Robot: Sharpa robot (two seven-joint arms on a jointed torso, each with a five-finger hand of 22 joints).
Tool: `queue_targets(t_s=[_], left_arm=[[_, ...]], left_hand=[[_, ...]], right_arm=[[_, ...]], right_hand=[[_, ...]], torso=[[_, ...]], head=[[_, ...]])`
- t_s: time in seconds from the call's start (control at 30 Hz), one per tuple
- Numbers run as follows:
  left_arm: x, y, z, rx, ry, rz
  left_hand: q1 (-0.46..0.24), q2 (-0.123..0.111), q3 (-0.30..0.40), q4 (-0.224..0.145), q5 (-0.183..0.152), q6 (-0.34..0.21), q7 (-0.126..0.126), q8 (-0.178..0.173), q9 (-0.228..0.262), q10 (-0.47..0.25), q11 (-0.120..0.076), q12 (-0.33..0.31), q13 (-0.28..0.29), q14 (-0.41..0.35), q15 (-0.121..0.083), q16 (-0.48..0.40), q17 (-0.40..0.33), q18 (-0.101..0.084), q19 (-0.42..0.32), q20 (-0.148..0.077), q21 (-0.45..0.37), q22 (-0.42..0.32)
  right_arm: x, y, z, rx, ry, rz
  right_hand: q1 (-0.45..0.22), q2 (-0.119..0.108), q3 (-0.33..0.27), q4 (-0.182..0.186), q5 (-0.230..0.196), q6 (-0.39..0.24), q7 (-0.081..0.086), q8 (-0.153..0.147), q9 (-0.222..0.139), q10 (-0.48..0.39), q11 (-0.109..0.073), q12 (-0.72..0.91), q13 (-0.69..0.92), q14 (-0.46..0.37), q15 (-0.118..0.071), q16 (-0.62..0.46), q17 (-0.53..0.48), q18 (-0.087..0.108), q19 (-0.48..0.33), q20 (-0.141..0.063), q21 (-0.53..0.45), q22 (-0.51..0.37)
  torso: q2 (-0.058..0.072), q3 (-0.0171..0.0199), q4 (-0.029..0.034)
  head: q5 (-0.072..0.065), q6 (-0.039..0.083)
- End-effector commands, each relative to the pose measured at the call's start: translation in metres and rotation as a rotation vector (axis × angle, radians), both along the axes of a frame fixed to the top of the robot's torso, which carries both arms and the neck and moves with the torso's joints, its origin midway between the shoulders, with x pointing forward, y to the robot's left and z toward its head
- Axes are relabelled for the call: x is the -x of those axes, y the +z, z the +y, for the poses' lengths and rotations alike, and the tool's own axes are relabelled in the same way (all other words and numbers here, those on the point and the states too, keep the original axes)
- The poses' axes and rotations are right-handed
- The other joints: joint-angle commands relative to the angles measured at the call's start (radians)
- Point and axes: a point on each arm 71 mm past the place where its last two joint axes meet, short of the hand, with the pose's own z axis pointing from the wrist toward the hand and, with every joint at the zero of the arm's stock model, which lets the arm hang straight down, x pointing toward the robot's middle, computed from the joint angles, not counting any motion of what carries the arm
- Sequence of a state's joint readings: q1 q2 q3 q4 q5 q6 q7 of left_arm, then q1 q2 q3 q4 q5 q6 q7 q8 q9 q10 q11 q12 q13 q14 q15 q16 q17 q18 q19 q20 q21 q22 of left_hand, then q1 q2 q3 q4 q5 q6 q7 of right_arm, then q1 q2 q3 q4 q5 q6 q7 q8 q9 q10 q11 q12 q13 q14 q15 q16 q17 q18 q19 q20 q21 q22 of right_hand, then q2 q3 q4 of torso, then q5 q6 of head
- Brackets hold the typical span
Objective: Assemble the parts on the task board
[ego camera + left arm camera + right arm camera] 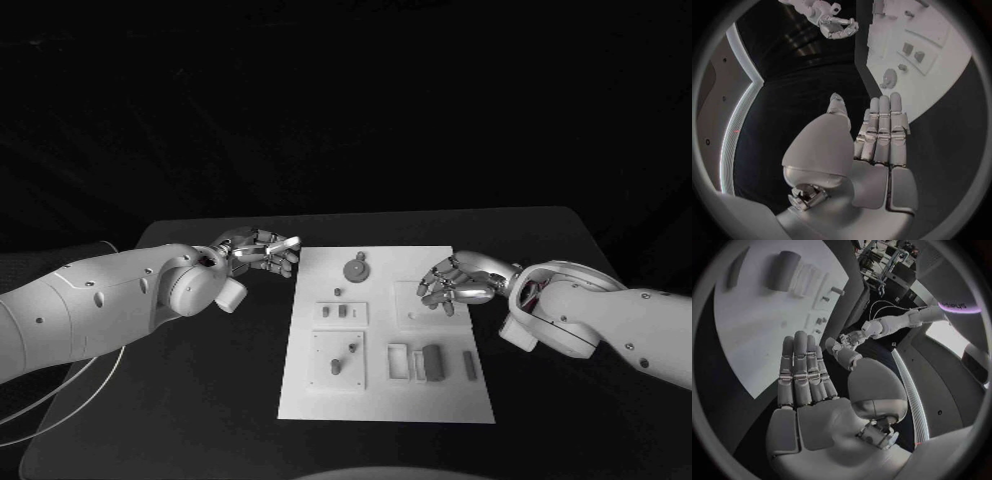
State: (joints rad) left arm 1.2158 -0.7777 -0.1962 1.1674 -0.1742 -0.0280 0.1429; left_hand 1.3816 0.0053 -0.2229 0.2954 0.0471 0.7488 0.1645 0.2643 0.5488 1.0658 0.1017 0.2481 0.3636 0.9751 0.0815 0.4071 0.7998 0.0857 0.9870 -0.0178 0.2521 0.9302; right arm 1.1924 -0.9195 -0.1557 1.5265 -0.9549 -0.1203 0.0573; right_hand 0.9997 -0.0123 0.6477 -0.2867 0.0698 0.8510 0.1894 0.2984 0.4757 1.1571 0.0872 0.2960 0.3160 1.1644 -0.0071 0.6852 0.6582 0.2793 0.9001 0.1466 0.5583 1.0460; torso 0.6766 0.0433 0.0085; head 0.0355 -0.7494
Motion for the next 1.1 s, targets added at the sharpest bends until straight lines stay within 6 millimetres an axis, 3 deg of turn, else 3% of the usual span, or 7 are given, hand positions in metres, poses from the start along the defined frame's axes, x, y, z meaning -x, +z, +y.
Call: queue_targets(t_s=[0.03,0.37,0.5,0.57,0.6,0.83,1.1], left_arm=[[0.000,-0.001,-0.004,0.013,-0.025,-0.006],[0.001,-0.002,-0.003,-0.058,0.000,-0.014],[0.003,-0.002,-0.003,-0.067,0.000,-0.010],[0.004,-0.002,-0.005,-0.070,-0.004,-0.008],[0.005,-0.002,-0.006,-0.070,-0.006,-0.007],[0.008,-0.006,-0.013,-0.078,-0.019,0.006],[0.014,-0.010,-0.018,-0.087,-0.035,0.024]], left_hand=[[0.003,0.005,0.003,-0.002,0.004,0.006,-0.001,0.002,-0.002,0.010,0.001,-0.008,-0.006,0.006,0.001,-0.008,-0.006,0.009,0.006,0.003,-0.008,-0.004],[-0.012,-0.010,-0.002,-0.001,0.004,-0.017,0.052,-0.014,-0.013,0.005,0.023,-0.034,-0.022,0.015,0.005,-0.025,-0.013,0.008,0.013,0.005,-0.015,-0.012],[-0.026,-0.013,-0.002,-0.001,0.004,-0.016,0.053,-0.013,-0.013,0.002,0.025,-0.035,-0.023,0.013,0.006,-0.029,-0.013,0.007,0.011,0.006,-0.018,-0.013],[-0.035,-0.013,0.000,-0.001,0.004,-0.015,0.053,-0.013,-0.013,0.002,0.025,-0.034,-0.023,0.012,0.006,-0.030,-0.013,0.007,0.011,0.006,-0.019,-0.013],[-0.038,-0.013,0.001,0.000,0.004,-0.015,0.053,-0.012,-0.013,0.001,0.025,-0.034,-0.023,0.012,0.006,-0.031,-0.013,0.007,0.010,0.006,-0.019,-0.013],[-0.050,-0.011,0.006,0.000,0.004,-0.014,0.053,-0.012,-0.013,0.000,0.025,-0.034,-0.024,0.013,0.006,-0.033,-0.012,0.008,0.010,0.006,-0.020,-0.014],[-0.065,-0.010,0.012,0.000,0.004,-0.013,0.052,-0.010,-0.013,0.000,0.025,-0.033,-0.024,0.014,0.006,-0.034,-0.010,0.008,0.011,0.006,-0.021,-0.014]], right_arm=[[0.005,-0.003,-0.003,-0.001,0.022,0.184],[0.007,-0.012,-0.016,0.239,-0.105,0.185],[0.012,-0.018,-0.017,0.276,-0.163,0.167],[0.016,-0.021,-0.016,0.279,-0.168,0.166],[0.019,-0.023,-0.015,0.286,-0.159,0.168],[0.023,-0.029,-0.004,0.411,-0.146,0.122],[0.025,-0.040,0.011,0.480,-0.140,0.150]], right_hand=[[-0.004,0.013,-0.002,0.005,-0.002,-0.008,-0.006,0.004,-0.005,0.020,-0.004,-0.021,-0.006,0.053,-0.015,0.011,0.028,-0.017,0.053,-0.019,0.005,-0.009],[-0.075,-0.075,-0.089,0.046,-0.020,0.049,-0.068,0.029,-0.001,0.234,-0.075,0.178,0.175,0.179,-0.089,0.293,0.230,-0.017,0.204,-0.096,0.153,0.080],[-0.106,-0.132,-0.097,0.080,-0.021,0.046,-0.070,0.024,-0.001,0.157,-0.078,0.347,0.341,0.151,-0.093,0.465,0.346,-0.017,0.226,-0.130,0.231,0.142],[-0.116,-0.164,-0.069,0.125,0.017,0.045,-0.076,0.025,0.006,-0.056,-0.059,0.652,0.627,0.057,-0.050,0.603,0.435,-0.018,0.192,-0.140,0.296,0.211],[-0.101,-0.175,-0.061,0.118,-0.018,0.024,-0.055,0.014,0.002,-0.087,-0.054,0.686,0.659,0.049,-0.060,0.617,0.441,-0.018,0.186,-0.143,0.304,0.220],[-0.094,-0.174,-0.040,0.163,-0.021,0.072,-0.065,0.052,0.036,-0.092,-0.075,0.908,0.780,0.077,-0.086,0.719,0.437,-0.017,0.224,-0.170,0.368,0.260],[-0.166,-0.233,-0.025,0.269,-0.020,0.082,-0.076,0.062,0.058,-0.080,-0.086,0.932,0.759,0.101,-0.097,0.750,0.428,-0.017,0.242,-0.185,0.372,0.257]], torso=[[-0.013,0.0010,-0.0081],[-0.047,0.0029,-0.0206],[-0.057,0.0058,-0.0215],[-0.062,0.0062,-0.0227],[-0.064,0.0063,-0.0236],[-0.079,0.0038,-0.0288],[-0.086,-0.0009,-0.0275]], head=[[-0.006,-0.001],[-0.015,-0.012],[-0.016,-0.022],[-0.019,-0.027],[-0.020,-0.030],[-0.023,-0.042],[-0.026,-0.048]])
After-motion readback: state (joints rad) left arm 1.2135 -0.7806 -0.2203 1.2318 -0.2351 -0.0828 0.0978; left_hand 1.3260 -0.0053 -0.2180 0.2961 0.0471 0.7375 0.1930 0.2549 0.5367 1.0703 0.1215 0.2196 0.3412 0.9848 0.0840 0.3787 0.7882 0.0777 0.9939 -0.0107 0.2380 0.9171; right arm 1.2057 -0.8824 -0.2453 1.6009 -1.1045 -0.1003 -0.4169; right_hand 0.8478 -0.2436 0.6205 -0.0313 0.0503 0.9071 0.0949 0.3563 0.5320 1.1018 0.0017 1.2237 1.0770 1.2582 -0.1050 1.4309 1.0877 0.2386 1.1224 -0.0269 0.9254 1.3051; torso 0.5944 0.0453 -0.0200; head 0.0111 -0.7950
